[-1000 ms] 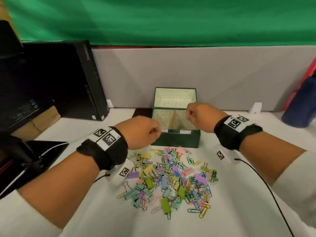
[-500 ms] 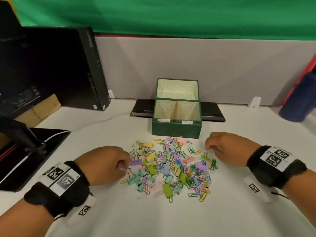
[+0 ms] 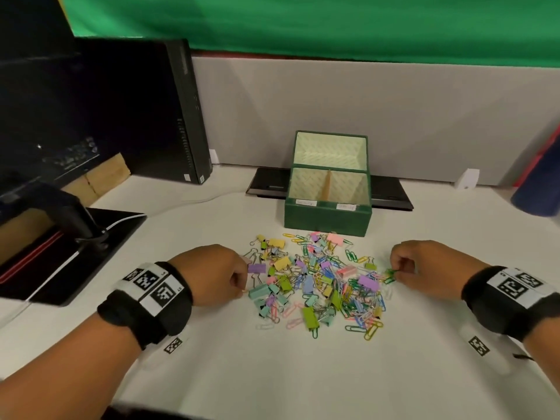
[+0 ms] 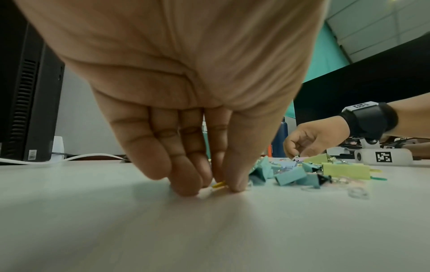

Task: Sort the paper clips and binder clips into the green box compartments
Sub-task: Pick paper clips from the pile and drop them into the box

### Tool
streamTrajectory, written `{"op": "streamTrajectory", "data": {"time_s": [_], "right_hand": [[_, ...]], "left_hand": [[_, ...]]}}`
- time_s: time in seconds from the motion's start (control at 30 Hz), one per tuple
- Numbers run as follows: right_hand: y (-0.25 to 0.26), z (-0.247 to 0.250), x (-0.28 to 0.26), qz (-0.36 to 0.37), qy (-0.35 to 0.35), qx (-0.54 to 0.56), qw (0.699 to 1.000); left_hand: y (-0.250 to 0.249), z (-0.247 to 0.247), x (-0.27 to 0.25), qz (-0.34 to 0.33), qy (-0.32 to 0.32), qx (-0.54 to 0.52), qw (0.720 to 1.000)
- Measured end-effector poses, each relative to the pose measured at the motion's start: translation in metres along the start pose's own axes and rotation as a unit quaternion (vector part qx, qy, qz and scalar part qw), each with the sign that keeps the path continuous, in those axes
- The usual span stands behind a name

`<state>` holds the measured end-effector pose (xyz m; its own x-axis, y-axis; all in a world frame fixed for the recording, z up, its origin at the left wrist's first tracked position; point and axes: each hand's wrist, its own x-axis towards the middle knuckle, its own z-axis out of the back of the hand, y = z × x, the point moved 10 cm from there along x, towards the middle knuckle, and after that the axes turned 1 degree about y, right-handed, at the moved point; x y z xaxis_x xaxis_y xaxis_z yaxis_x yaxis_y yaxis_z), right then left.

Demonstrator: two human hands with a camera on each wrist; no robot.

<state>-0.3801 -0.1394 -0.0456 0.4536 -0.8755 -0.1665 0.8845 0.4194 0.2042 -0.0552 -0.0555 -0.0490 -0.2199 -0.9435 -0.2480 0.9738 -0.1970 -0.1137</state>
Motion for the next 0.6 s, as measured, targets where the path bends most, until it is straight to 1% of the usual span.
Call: {"op": "streamTrajectory", "data": {"time_s": [0.07,0.17,0.23,0.3,0.37,0.43,0.53,0.6], "right_hand": [[-0.006,0.005,-0.001,-0.029,-0.022,0.010,0.999],[-0.009,0.013,-0.003,-0.056,-0.051,0.025,0.997],[-0.007,0.015,-0.005,-0.056,-0.052,0.039,0.996],[-0.005,0.015,-0.006,-0.050,-0.045,0.037,0.997],[-0.005,0.015,-0.005,-0.047,-0.039,0.032,0.998],[-0.006,0.014,-0.006,-0.050,-0.036,0.027,0.998],[-0.003,0.009,-0.005,-0.044,-0.009,0.020,0.999],[0.002,0.005,-0.004,-0.028,0.008,0.024,0.999]], "left_hand": [[0.001,0.004,-0.002,0.004,-0.019,-0.002,1.000],[0.005,0.015,-0.006,0.010,-0.066,-0.007,0.998],[0.006,0.020,-0.008,0.005,-0.087,-0.022,0.996],[0.006,0.022,-0.007,-0.006,-0.098,-0.061,0.993],[0.009,0.017,-0.004,-0.011,-0.081,-0.070,0.994],[0.009,0.010,-0.001,-0.008,-0.055,-0.054,0.997],[0.004,0.005,-0.002,-0.009,-0.042,-0.057,0.997],[0.002,0.005,-0.004,-0.009,-0.037,-0.061,0.997]]}}
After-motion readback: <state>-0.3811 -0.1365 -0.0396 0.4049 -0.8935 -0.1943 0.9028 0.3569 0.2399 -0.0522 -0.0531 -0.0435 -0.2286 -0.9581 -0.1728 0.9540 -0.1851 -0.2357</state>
